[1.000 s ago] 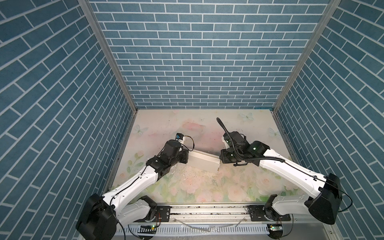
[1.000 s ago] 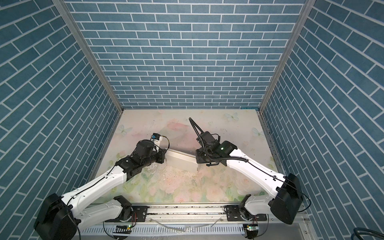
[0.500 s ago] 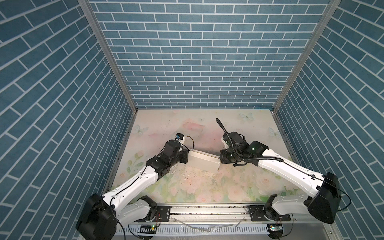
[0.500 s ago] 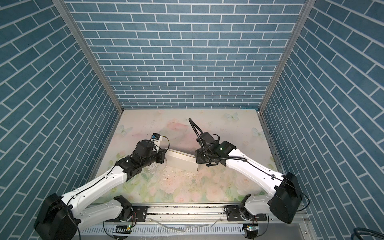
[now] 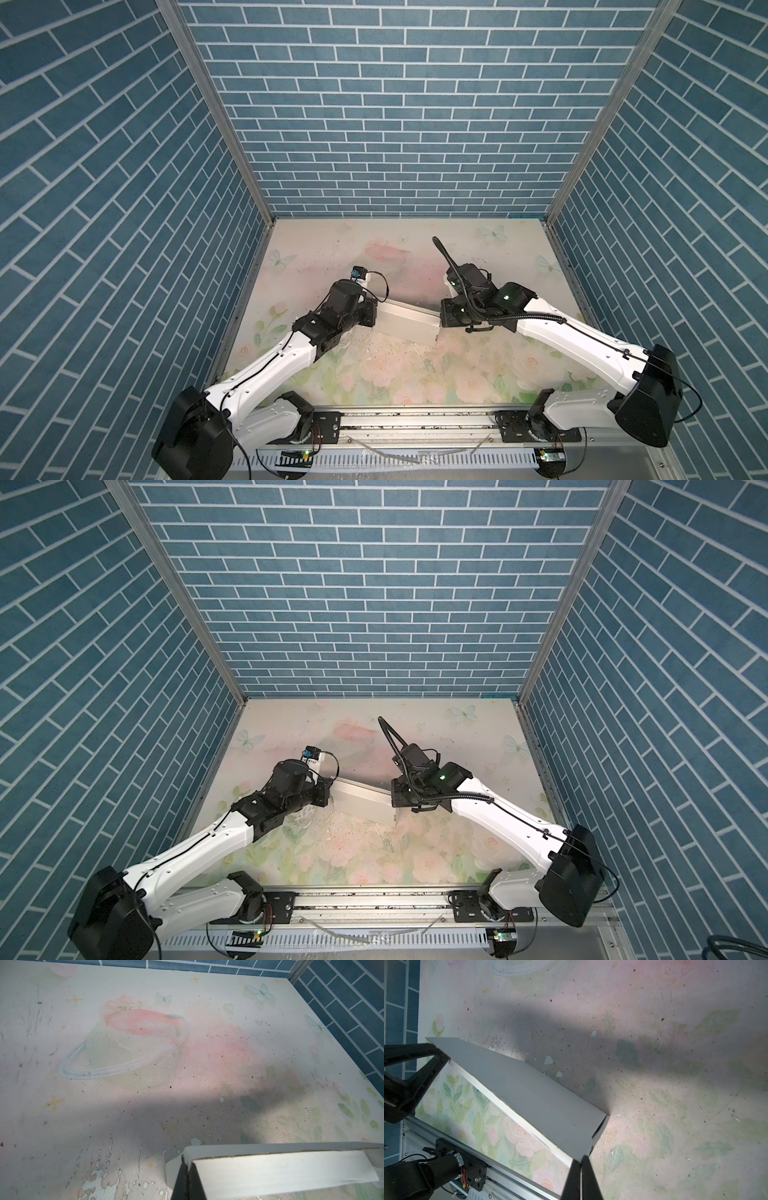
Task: Fold the paper box
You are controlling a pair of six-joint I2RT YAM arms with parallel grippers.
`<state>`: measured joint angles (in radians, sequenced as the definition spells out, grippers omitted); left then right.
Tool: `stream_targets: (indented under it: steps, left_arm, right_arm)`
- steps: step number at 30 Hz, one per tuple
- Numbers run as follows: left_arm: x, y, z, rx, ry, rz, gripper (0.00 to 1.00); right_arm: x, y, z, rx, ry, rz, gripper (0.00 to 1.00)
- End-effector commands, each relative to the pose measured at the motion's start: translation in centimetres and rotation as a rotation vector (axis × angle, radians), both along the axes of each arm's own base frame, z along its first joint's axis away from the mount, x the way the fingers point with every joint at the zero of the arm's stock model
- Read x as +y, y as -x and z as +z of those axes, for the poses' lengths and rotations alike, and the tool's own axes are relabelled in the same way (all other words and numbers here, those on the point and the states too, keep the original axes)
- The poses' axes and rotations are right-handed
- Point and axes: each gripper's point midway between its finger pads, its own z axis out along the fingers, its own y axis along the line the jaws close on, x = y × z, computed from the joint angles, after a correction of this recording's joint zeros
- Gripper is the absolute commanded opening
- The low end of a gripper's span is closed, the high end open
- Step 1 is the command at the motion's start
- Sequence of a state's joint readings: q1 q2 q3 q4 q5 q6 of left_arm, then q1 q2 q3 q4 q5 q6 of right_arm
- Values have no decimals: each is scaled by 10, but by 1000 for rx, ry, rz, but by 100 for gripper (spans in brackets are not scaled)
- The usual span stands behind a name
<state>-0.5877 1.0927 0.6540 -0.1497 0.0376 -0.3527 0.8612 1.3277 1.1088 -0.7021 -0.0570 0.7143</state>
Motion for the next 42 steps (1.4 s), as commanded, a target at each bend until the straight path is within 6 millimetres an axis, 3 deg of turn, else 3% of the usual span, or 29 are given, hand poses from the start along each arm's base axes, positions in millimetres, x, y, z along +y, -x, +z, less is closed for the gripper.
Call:
stream_targets:
  steps: [1,15,42]
  left_arm:
    - [11,30,-47,172,-99,-24,0]
    - [11,31,-48,170,-103,-24,0]
    - [10,34,-51,169,-105,-30,0]
  right_arm:
    - [6,2,-12,38,-23,-21,5]
    - [18,4,-3,58,-72,-9,8]
    - [23,4,0,69,-79,-16,10]
